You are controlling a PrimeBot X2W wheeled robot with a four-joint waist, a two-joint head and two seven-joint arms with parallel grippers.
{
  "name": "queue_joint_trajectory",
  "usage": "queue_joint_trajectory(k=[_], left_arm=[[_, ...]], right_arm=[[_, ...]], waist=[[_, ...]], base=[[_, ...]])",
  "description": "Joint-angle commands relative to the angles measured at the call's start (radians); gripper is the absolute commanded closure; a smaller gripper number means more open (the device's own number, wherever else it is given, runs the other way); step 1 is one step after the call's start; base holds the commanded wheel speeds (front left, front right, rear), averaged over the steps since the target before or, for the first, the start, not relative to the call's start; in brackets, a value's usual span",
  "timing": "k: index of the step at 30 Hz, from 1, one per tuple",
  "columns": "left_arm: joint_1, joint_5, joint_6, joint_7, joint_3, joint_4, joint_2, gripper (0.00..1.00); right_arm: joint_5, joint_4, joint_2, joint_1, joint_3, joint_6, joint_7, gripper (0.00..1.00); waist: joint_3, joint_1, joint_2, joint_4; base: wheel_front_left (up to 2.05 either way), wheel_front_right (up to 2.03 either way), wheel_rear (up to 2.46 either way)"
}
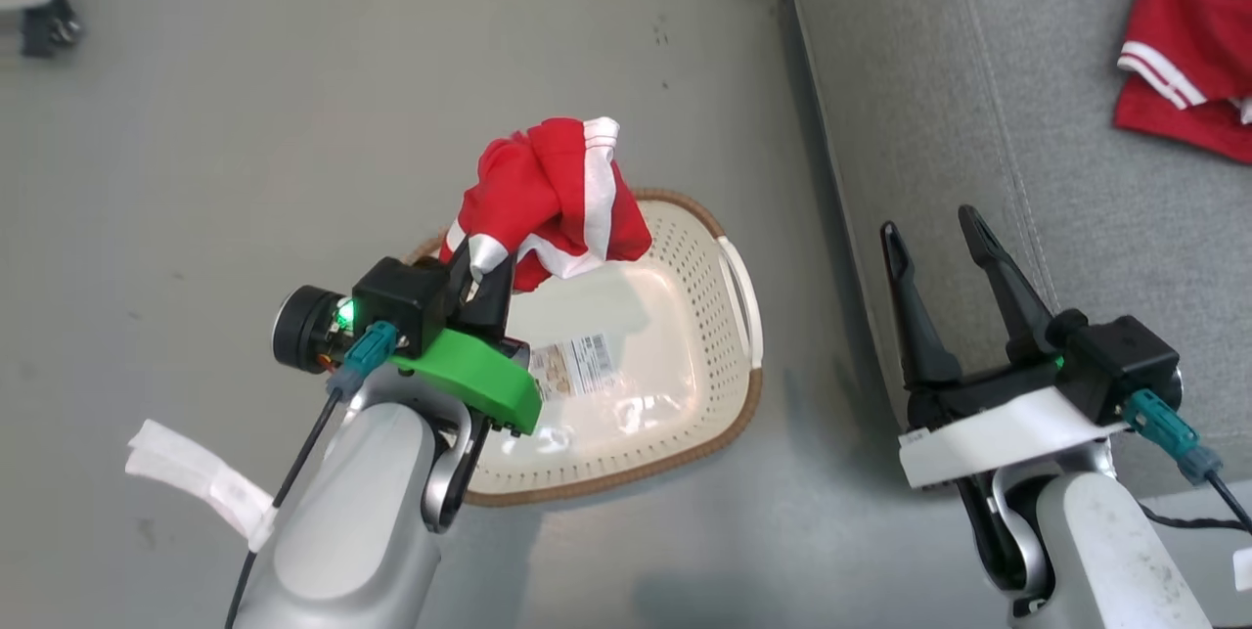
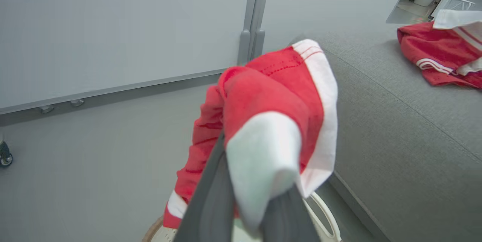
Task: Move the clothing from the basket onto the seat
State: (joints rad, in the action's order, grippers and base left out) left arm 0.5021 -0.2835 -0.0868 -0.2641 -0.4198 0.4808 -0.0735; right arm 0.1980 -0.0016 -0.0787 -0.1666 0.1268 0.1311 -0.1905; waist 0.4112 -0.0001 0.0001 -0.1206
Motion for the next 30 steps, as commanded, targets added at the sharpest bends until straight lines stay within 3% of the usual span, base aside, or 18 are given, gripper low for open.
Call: queue_joint_trajectory(k=[1, 17, 30], left_arm=[[-0.029, -0.002, -0.005, 0.000, 0.009, -0.028, -0.003, 1.00], [-0.181, -0.013, -0.008, 0.000, 0.084, -0.367, -0.013, 1.00], [-0.333, -0.045, 0.017, 0.015, 0.081, -0.458, -0.025, 1.00]], right_arm=[[-0.009, -0.006, -0.003, 0.026, -0.007, -0.001, 0.008, 0.00], [-0.030, -0.076, 0.002, 0.173, -0.037, -0.001, 0.108, 0.00], [-0.022, -0.115, 0.006, 0.272, -0.025, -0.001, 0.159, 0.00]], waist=[[-0.108, 0.0001, -0.0001, 0.054], [-0.308, 0.0001, -0.0001, 0.097], [-0.411, 0.0001, -0.0001, 0.087]], base=[[0.00, 0.00, 0.00], [0.00, 0.00, 0.00], [0.00, 0.00, 0.00]])
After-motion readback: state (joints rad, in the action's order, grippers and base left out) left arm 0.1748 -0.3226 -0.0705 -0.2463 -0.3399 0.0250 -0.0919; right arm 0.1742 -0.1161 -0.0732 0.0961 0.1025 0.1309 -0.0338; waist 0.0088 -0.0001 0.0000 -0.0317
